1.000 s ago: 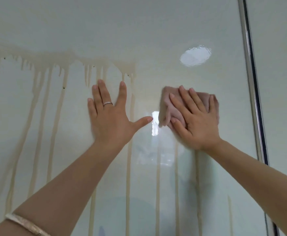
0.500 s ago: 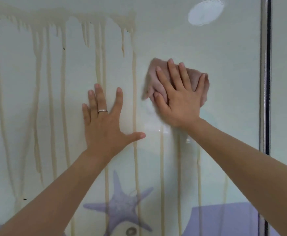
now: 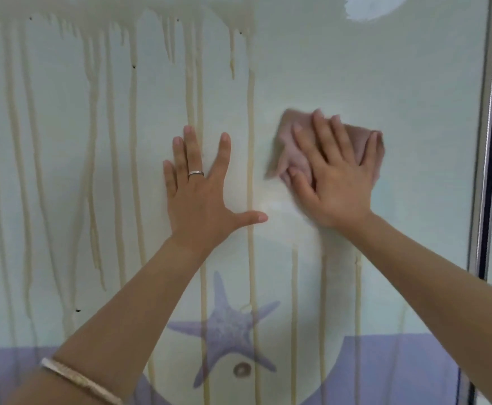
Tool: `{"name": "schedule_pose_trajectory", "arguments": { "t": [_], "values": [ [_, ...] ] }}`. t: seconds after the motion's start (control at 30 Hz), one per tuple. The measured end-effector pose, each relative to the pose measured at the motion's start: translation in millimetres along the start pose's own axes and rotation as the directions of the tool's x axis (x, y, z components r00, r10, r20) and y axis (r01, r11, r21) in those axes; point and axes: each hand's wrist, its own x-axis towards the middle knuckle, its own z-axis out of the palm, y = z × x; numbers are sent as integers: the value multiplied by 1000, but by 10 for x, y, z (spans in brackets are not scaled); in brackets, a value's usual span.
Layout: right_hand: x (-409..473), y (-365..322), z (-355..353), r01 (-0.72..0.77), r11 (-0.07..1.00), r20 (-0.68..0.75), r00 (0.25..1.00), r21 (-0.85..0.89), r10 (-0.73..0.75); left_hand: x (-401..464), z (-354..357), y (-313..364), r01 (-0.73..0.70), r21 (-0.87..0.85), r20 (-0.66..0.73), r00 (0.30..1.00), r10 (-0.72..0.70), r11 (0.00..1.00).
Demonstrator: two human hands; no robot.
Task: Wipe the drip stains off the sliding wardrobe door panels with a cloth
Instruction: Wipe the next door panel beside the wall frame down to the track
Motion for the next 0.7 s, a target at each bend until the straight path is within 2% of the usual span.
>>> {"name": "schedule_pose_trajectory", "arguments": {
  "t": [0.07, 0.13, 0.2, 0.27, 0.37, 0.43, 0.53, 0.57, 0.63, 0.7],
  "values": [
    [31, 1, 95, -146, 989, -164, 976, 4, 144, 4, 34, -11, -3, -1, -24, 1000, 3, 1000],
    [-158, -154, 228, -227, 974, -197, 954, 26, 227, 10, 61, -20, -14, -9, -43, 999, 14, 1000],
    [-582, -366, 330, -153, 988, -214, 965, -3, 149, -10, 61, -17, -19, -24, -53, 998, 17, 1000],
    [-975, -400, 323, -26, 999, -166, 986, -26, 22, -27, 20, -2, -24, -27, -43, 999, 23, 999],
    [-989, -171, 245, 145, 989, -117, 982, -27, -147, -11, 10, -6, -17, -12, -39, 999, 16, 1000],
    [-647, -21, 180, 98, 995, -121, 988, -29, -101, -14, 30, -11, -14, 11, -37, 999, 14, 1000],
    [-122, 5, 184, -181, 983, -198, 964, 13, 180, 21, 60, -30, -10, -3, -53, 999, 10, 1000],
    [-120, -55, 204, -229, 973, -214, 950, 19, 228, 10, 72, -30, -10, -9, -50, 999, 10, 1000],
    [-343, -197, 273, -191, 982, -230, 955, 4, 187, 8, 78, -30, -15, -12, -53, 999, 14, 1000],
    [-783, -282, 313, -41, 999, -188, 981, -20, 37, -8, 55, -14, -18, -12, -53, 998, 17, 1000]
  ]
}}
